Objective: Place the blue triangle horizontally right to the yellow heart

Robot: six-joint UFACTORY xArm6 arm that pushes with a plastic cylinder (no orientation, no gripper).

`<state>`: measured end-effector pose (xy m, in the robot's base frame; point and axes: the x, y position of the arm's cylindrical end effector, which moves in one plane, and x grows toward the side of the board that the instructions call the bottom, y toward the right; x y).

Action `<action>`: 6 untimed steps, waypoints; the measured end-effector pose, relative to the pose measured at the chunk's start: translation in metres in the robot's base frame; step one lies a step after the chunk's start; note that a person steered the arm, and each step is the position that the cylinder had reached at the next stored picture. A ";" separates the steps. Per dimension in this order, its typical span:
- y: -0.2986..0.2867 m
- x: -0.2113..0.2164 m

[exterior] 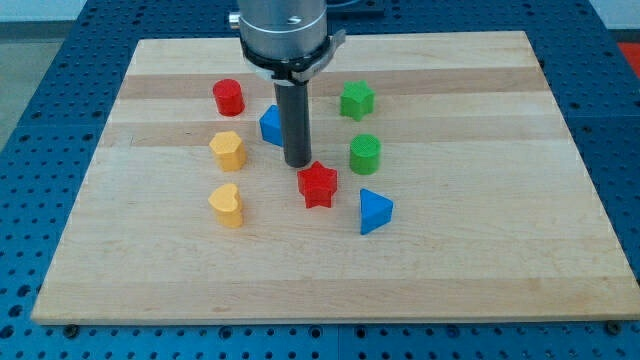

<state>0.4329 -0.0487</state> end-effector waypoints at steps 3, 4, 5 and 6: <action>-0.016 0.016; -0.016 0.038; -0.016 0.054; -0.010 0.079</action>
<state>0.5114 -0.0588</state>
